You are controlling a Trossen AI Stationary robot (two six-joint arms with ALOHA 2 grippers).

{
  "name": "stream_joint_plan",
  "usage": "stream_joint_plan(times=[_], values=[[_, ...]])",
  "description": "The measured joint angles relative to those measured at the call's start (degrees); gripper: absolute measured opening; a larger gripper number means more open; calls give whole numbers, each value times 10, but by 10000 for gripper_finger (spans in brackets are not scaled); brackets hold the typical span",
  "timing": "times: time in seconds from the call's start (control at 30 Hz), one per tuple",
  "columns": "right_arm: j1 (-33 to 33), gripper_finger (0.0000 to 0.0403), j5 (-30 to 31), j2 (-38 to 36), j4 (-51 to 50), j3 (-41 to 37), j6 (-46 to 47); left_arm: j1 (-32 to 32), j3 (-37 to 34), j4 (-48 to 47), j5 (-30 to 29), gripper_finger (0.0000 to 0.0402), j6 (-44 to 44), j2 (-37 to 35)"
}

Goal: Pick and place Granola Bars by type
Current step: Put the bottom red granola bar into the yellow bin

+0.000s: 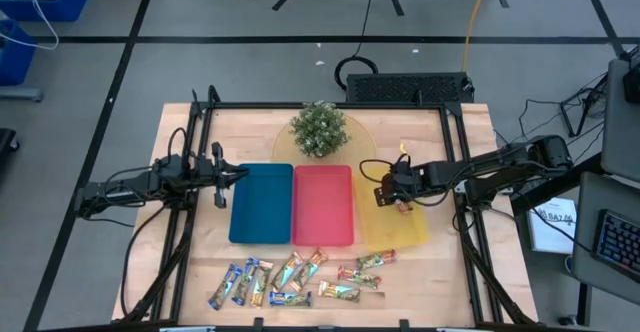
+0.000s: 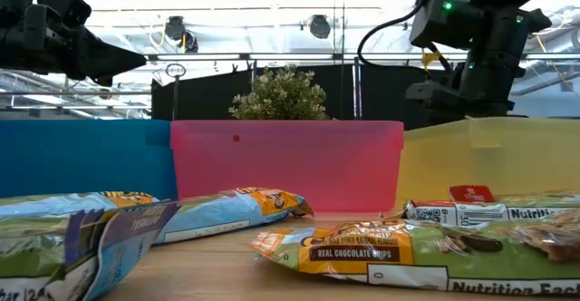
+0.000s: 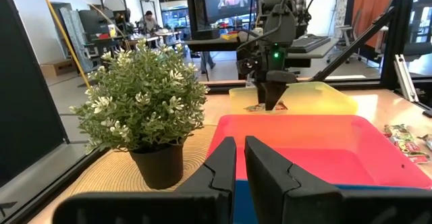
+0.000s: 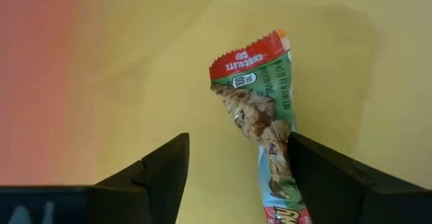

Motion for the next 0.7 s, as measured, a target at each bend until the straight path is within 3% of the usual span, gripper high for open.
stream_joint_plan(times=[0.27,0.7], values=[[0,238,11,0,-1,37,-28,0,0,0,0,42,0,0],[0,238,32,0,-118,116,-65,0,0,-1,0,42,0,0]])
